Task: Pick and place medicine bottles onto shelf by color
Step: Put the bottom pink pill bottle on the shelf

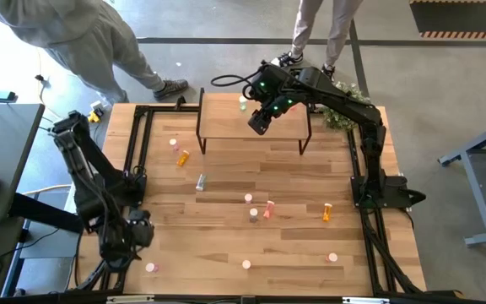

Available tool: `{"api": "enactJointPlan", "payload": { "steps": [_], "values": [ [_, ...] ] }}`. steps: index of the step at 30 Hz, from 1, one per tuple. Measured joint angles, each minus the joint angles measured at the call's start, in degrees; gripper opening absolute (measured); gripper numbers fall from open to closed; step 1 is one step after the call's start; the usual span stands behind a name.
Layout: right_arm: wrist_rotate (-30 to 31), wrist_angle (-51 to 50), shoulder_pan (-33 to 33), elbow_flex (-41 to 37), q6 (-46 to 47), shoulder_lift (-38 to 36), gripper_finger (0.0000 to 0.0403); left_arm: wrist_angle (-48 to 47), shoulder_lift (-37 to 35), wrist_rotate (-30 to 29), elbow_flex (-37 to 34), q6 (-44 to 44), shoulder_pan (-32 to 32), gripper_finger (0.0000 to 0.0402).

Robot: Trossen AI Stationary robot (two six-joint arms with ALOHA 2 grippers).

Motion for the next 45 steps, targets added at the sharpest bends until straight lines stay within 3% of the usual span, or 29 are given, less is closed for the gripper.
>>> {"api": "enactJointPlan", "payload": {
  "steps": [6,16,45],
  "values": [
    [0.0,0.01,-0.15,0.0,0.0,0.0,0.0201,6.12,6.52,-0.12,0.0,-0.61,-2.19,0.0202],
    [0.0,0.03,-0.13,0.0,0.47,0.0,0.0201,7.33,14.07,-0.21,0.0,-1.5,-3.94,0.0202],
    [0.0,0.5,-0.13,0.0,0.46,0.04,0.0201,10.72,20.14,-2.73,0.0,-4.93,-3.94,0.0202]
  ]
}}
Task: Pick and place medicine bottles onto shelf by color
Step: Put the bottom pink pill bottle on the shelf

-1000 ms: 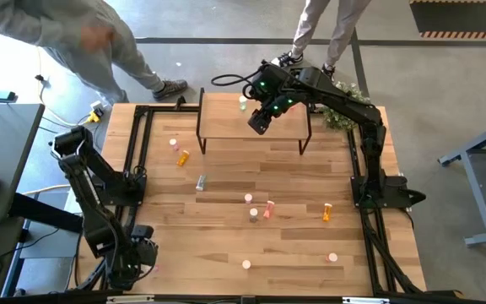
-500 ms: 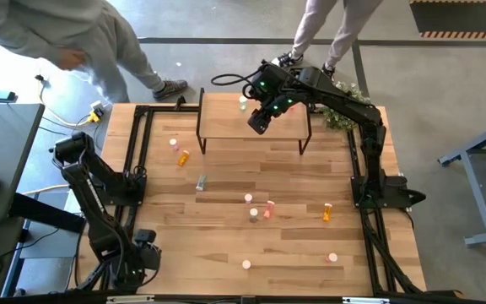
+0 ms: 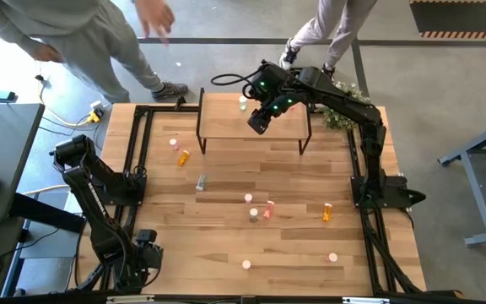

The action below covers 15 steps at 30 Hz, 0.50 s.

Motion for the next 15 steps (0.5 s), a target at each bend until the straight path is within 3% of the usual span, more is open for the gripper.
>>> {"api": "enactJointPlan", "payload": {
  "steps": [15],
  "values": [
    [0.0,0.12,0.0,0.0,0.0,0.0,0.0201,0.53,3.49,0.19,-0.02,-2.59,0.11,0.0202]
  ]
}}
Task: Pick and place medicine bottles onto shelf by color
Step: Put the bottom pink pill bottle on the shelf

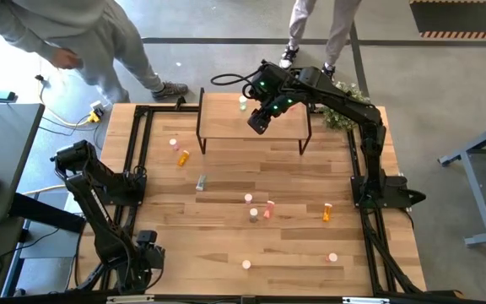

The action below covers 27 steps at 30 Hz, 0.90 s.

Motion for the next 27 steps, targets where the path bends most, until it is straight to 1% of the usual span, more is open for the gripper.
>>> {"api": "enactJointPlan", "payload": {
  "steps": [3,5,12,16,20,27],
  "values": [
    [0.0,0.05,0.0,0.0,-0.02,0.0,0.0201,-0.03,0.0,-0.33,0.0,-0.39,0.0,0.0199],
    [0.0,0.05,0.0,0.0,-0.02,0.0,0.0201,-0.05,0.0,-0.33,0.0,-0.39,0.0,0.019],
    [0.0,0.07,0.0,0.0,-0.04,0.0,0.0201,0.18,0.0,0.59,0.0,1.0,0.0,0.0134],
    [0.0,0.07,0.0,0.0,-0.04,0.0,0.0201,0.26,0.0,0.91,0.0,1.12,-0.02,0.0112],
    [0.0,0.07,0.0,0.0,-0.04,0.0,0.0201,0.44,-0.02,0.92,0.0,0.98,0.11,0.0107],
    [0.0,0.14,-0.01,0.0,-0.04,0.0,0.0201,0.43,-1.23,0.99,0.0,0.62,2.22,0.0121]
  ]
}}
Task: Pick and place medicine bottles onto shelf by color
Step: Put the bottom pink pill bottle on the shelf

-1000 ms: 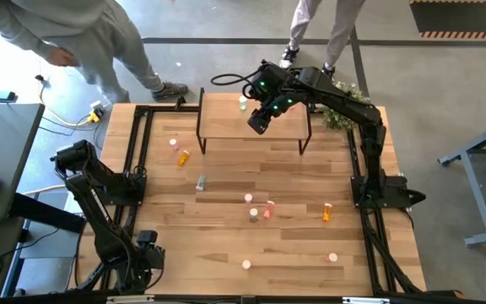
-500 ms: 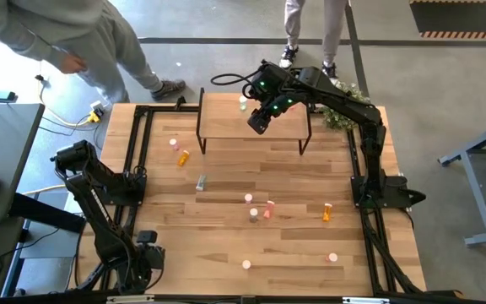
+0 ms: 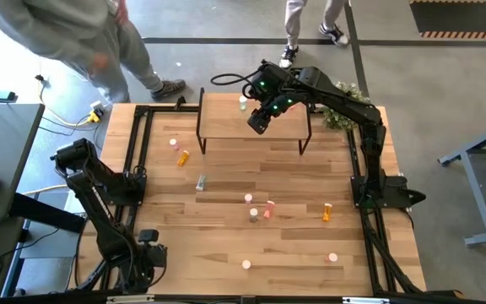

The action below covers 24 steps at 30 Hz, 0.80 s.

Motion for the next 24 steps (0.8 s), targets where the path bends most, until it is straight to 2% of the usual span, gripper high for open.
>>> {"api": "enactJointPlan", "payload": {
  "steps": [6,11,24],
  "values": [
    [0.12,0.45,-0.01,0.0,-0.49,-0.24,0.0201,-0.11,-3.37,0.08,0.0,2.73,3.73,0.0117],
    [0.89,0.81,-0.16,0.97,-1.75,-2.1,0.0201,-0.47,-7.41,0.07,0.0,6.25,9.26,0.0116],
    [2.87,-0.9,-0.41,1.51,-0.7,-5.78,0.0201,-2.64,-18.48,1.12,0.02,24.48,31.26,0.0116]
  ]
}}
